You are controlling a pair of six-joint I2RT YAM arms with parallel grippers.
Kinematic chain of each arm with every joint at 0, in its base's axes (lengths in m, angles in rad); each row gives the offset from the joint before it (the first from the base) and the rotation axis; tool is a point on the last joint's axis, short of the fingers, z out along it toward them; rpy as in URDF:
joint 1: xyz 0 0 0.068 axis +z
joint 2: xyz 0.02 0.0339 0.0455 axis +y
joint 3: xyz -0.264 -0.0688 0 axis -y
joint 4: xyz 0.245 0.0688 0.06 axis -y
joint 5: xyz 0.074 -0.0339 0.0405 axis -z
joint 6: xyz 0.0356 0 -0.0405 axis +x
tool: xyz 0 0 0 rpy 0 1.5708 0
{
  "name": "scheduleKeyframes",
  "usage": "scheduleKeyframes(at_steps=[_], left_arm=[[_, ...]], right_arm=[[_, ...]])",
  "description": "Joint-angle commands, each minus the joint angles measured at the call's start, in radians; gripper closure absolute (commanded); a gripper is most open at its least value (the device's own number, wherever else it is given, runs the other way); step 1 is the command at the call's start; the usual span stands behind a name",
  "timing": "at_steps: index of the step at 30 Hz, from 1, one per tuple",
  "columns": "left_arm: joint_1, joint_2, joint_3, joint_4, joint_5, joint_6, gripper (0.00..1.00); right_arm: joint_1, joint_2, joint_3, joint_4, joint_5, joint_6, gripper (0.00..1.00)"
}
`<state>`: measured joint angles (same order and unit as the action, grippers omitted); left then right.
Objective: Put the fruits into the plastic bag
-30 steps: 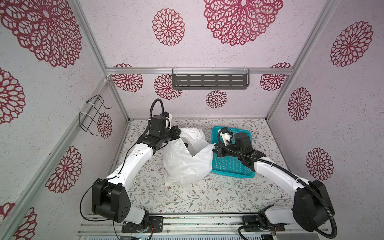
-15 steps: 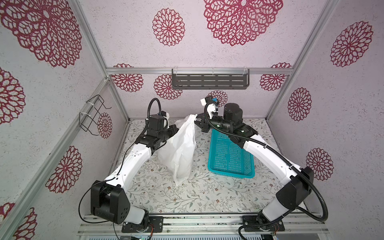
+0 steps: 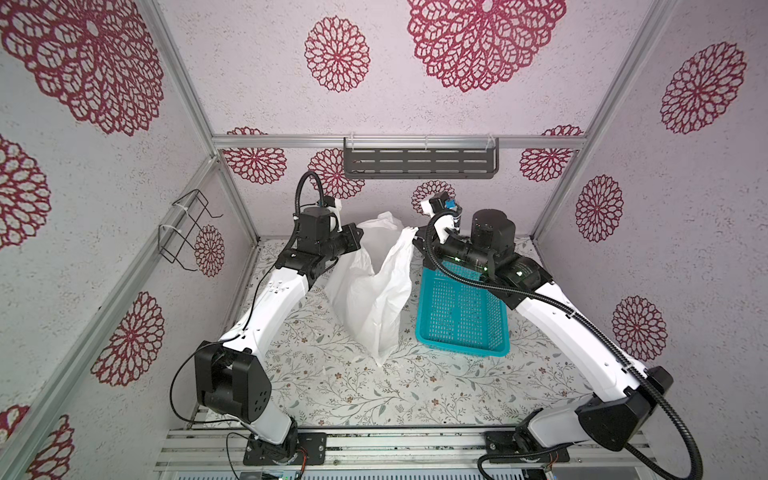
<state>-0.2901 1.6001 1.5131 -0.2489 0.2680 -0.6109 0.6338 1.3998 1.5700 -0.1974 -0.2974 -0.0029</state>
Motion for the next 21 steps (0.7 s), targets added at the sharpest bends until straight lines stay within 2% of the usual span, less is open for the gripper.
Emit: scheduleKeyframes(at_steps=[1, 5, 10, 15, 21], left_arm=[[-0.005, -0.037, 0.03, 0.146, 0.03, 0.024, 1.0], [-0.018, -0.067, -0.059, 0.191, 0.03, 0.003, 1.0], [-0.021, -0.078, -0.2, 0.207, 0.01, -0.037, 1.0], [-0.02, -0.078, -0.273, 0.211, -0.013, -0.049, 1.0], [-0.009, -0.081, -0.301, 0.211, -0.032, -0.059, 1.0]], right_arm=[[-0.001, -0.096, -0.031, 0.066, 0.095, -0.032, 1.0], [-0.005, -0.122, -0.11, 0.072, 0.132, -0.012, 1.0], [-0.035, -0.09, -0.201, 0.082, 0.129, 0.092, 1.0], [-0.137, -0.007, -0.244, 0.062, 0.126, 0.25, 1.0], [-0.279, 0.132, -0.221, -0.022, 0.137, 0.411, 1.0]])
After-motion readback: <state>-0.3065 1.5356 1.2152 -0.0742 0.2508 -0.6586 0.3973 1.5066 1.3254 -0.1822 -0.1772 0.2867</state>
